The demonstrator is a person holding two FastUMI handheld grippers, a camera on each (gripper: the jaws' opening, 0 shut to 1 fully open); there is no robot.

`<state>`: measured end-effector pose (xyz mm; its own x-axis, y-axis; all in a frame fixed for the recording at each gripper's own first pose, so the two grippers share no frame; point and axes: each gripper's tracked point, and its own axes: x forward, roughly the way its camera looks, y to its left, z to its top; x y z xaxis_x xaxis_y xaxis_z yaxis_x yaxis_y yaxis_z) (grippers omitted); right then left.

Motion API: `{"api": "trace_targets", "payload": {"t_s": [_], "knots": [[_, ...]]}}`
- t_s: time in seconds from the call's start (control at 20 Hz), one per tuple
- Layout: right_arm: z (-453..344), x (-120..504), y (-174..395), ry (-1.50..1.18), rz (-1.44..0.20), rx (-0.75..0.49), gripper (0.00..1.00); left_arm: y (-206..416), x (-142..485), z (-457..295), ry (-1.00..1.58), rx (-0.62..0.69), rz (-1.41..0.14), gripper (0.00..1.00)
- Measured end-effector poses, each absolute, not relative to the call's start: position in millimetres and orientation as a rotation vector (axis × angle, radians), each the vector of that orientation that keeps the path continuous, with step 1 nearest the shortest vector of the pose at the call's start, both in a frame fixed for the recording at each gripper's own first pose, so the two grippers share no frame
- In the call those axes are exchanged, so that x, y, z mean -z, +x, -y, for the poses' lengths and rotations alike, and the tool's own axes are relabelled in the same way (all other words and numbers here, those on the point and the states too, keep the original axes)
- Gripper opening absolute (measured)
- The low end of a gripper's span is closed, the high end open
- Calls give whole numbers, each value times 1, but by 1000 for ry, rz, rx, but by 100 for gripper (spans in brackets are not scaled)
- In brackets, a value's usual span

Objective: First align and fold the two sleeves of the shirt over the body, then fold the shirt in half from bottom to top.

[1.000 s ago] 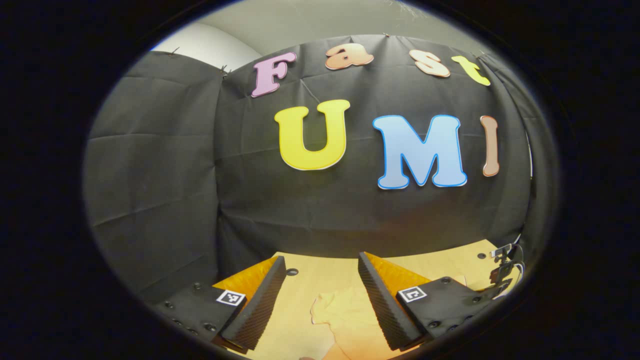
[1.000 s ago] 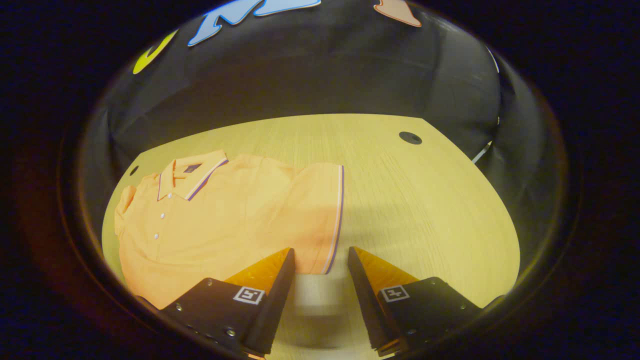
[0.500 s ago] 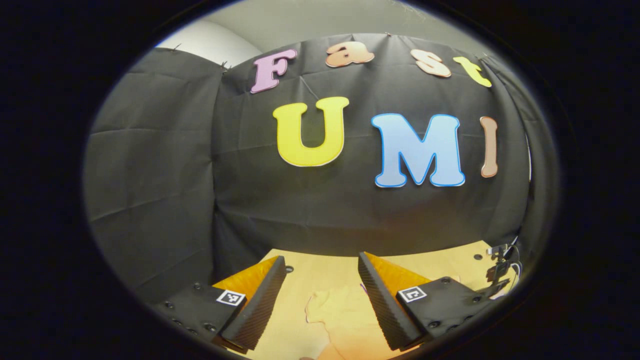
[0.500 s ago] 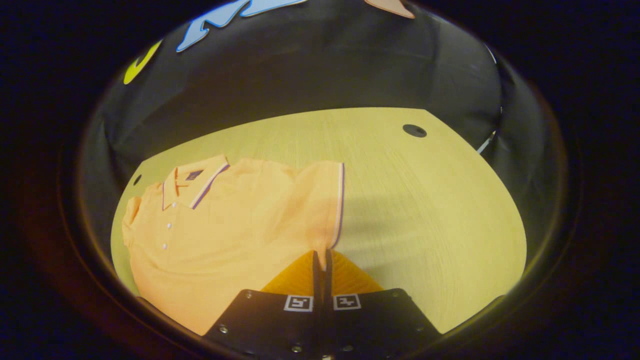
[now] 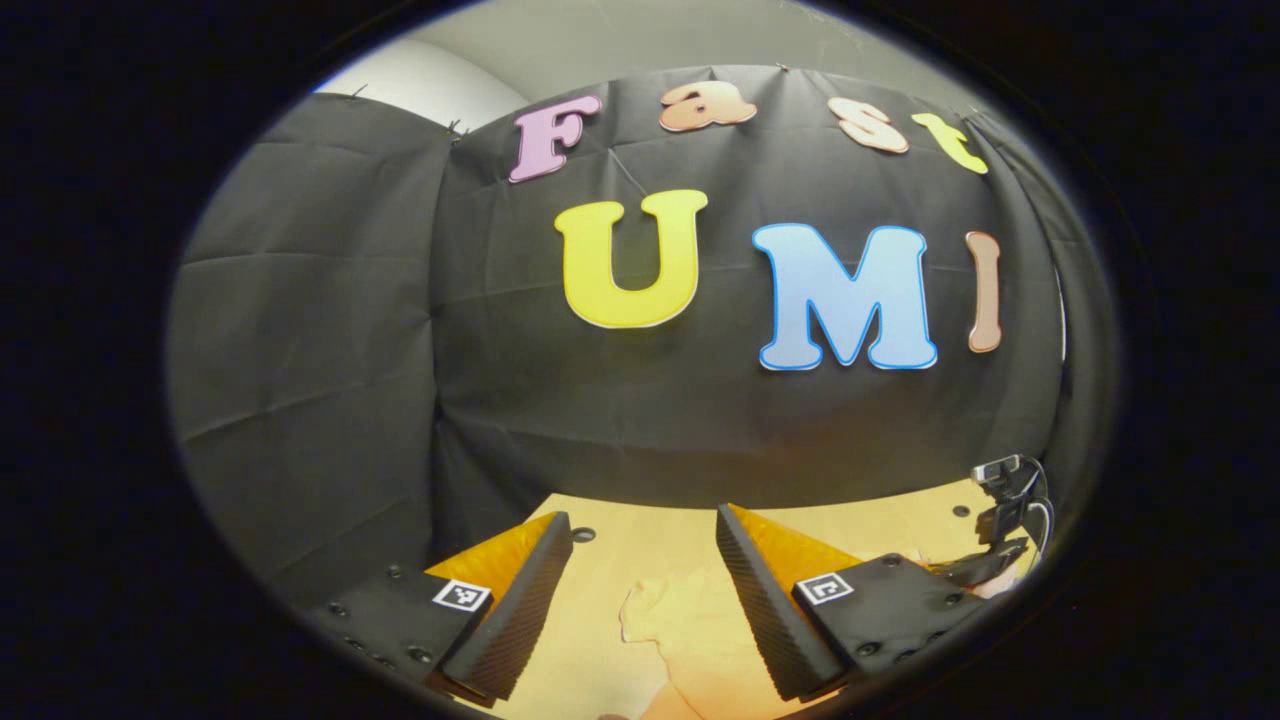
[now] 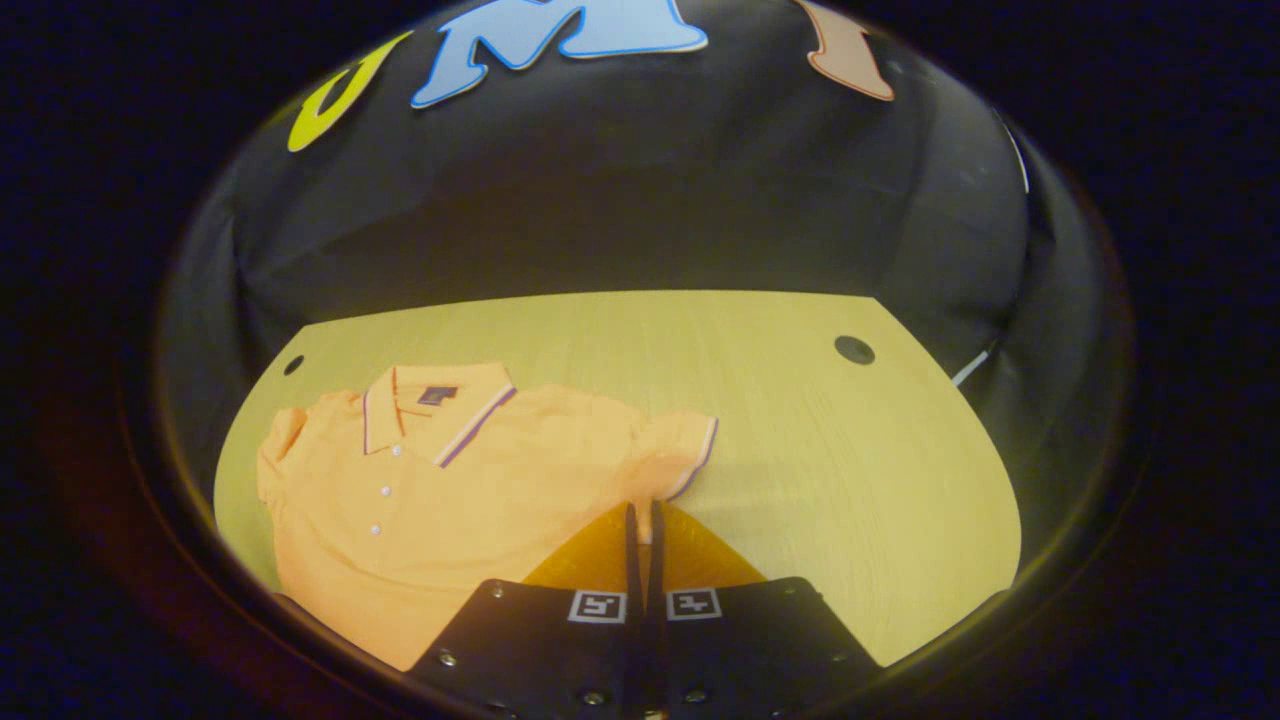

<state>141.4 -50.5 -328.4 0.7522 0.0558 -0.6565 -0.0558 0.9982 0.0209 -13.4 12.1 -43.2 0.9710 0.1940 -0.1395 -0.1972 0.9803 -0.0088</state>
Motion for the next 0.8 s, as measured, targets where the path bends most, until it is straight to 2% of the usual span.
{"api": "trace_targets", "payload": {"t_s": [0.25,0.45,0.5,0.8], "knots": [[-13,311,139,-95,-672,-205,0,-20,45,-26,-25,-216,-140,97],[-65,328,118,-189,-705,-343,0,-27,51,-44,-31,-244,-151,97],[-74,337,112,-204,-729,-367,0,-28,51,-47,-29,-250,-155,93],[-93,379,95,-262,-838,-413,0,-26,61,-63,-23,-277,-174,97]]}}
